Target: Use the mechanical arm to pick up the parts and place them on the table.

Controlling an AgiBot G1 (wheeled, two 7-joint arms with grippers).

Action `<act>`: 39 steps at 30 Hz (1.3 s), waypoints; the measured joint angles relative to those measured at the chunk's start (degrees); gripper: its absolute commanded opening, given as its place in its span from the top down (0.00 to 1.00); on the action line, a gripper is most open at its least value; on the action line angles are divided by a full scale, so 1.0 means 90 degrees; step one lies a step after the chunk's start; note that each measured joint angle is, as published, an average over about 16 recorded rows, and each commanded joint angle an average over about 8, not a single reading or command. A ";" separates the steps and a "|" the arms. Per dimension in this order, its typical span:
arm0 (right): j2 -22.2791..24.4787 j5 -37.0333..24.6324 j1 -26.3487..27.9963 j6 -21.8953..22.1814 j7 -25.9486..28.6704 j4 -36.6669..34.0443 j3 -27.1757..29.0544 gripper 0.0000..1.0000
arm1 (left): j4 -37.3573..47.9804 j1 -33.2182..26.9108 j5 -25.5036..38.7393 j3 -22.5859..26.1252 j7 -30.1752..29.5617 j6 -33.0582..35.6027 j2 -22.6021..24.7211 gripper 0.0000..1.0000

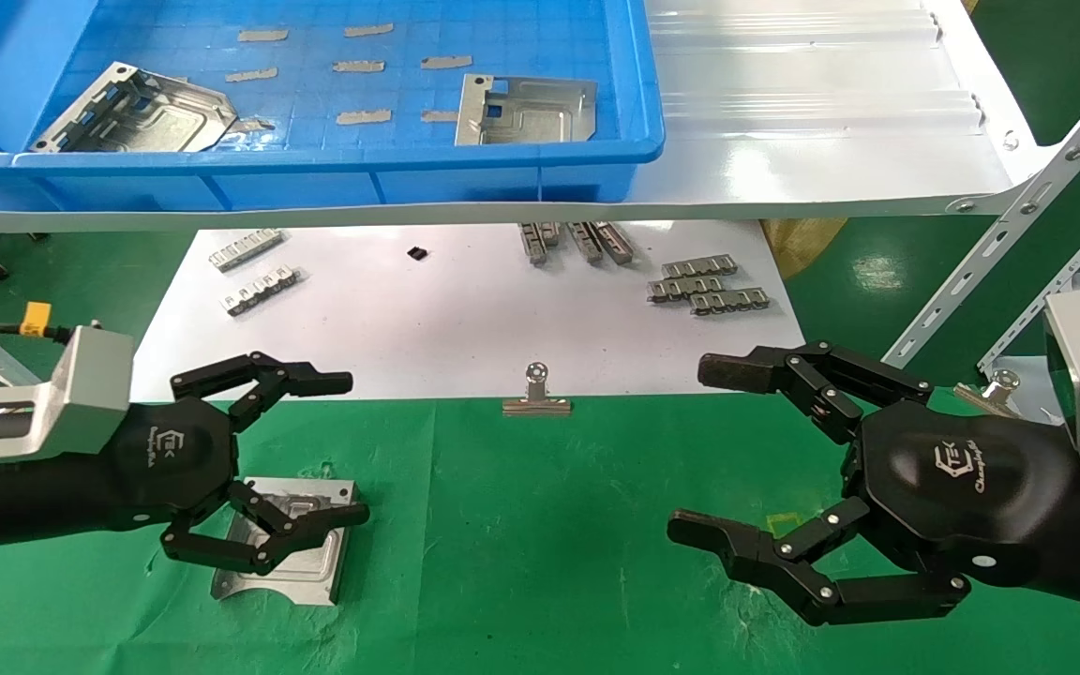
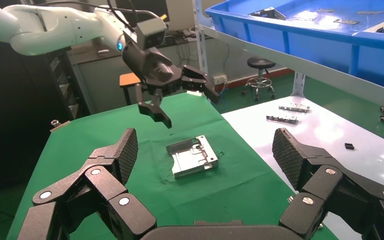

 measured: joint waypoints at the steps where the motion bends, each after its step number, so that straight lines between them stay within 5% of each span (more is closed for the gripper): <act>1: 0.0000 0.0000 0.0000 0.0000 0.0000 0.0000 0.0000 0.00 | -0.0110 0.0061 -0.0034 -0.0062 -0.0079 -0.0012 -0.0021 0.00; 26: 0.0000 0.0000 0.0000 0.0000 0.0000 0.0000 0.0000 0.00 | -0.2774 0.1544 -0.0862 -0.1565 -0.1972 -0.0291 -0.0520 0.00; 39: 0.0000 0.0001 -0.0001 0.0001 0.0000 -0.0002 0.0001 0.00 | -0.3298 0.1841 -0.1038 -0.1865 -0.2306 -0.0349 -0.0623 0.00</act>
